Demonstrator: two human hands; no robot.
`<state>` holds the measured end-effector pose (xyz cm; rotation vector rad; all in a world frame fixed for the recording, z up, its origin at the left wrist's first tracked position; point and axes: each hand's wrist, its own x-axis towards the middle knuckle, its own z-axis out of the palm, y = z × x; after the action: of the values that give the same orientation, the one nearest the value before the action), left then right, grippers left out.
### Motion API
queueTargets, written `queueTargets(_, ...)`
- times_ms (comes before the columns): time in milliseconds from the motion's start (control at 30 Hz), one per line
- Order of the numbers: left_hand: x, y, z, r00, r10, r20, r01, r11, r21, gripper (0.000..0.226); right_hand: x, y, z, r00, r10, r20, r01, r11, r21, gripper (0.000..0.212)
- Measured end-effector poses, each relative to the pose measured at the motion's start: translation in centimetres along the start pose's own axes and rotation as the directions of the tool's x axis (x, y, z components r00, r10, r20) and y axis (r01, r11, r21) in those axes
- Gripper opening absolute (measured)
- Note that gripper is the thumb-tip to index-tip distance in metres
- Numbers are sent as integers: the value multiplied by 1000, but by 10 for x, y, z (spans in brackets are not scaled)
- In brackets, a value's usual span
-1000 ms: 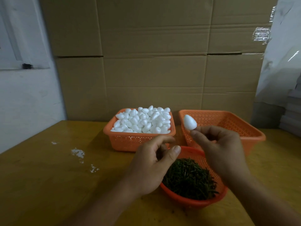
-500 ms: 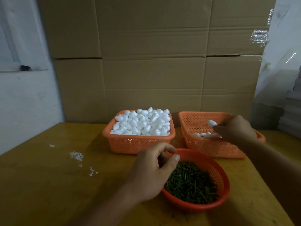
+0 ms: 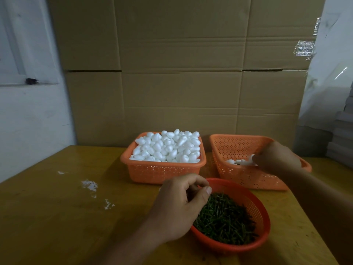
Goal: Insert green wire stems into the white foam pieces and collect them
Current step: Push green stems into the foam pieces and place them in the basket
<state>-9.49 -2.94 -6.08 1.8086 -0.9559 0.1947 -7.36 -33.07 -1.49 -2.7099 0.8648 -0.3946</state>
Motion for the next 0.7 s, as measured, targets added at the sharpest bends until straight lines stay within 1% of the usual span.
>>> queueTargets(67, 0, 0, 0, 1000, -2, 7, 2, 1000, 3, 19, -5, 0, -1, 999, -1, -35, 2, 1000, 26, 21)
queueTargets(167, 0, 1, 0, 1000, 12, 1, -12, 1000, 3, 25, -15, -1, -5, 988, -17, -156, 36, 992, 119, 29)
queueTargets(233, 1, 1, 0, 1000, 27, -3, -27, 999, -23, 29, -29, -6, -9, 978, -74, -197, 103, 985, 141, 28)
queueTargets(300, 2, 1, -1, 999, 29, -14, -29, 999, -37, 33, -48, -14, -14, 967, -152, -202, 192, 963, 191, 20)
queueTargets(367, 3, 0, -2, 999, 28, -39, -29, 999, -20, 30, -71, -20, -17, 956, -198, -218, 256, 925, 281, 16)
queueTargets(467, 5, -3, -4, 997, 21, -75, -19, 999, 36, 20, -105, -26, -12, 919, -265, -293, 365, 854, 372, 16)
queueTargets(533, 6, -5, -5, 994, 8, -109, -1, 998, 68, 18, -126, -32, -5, 906, -293, -305, 405, 810, 424, 16)
queueTargets(600, 10, -8, -10, 987, -20, -159, 39, 992, 117, 16, -140, -35, 3, 887, -331, -320, 444, 800, 403, 16)
queueTargets(700, 25, -15, -22, 970, -88, -228, 134, 971, 196, 12, -150, -35, 9, 872, -393, -293, 478, 813, 331, 17)
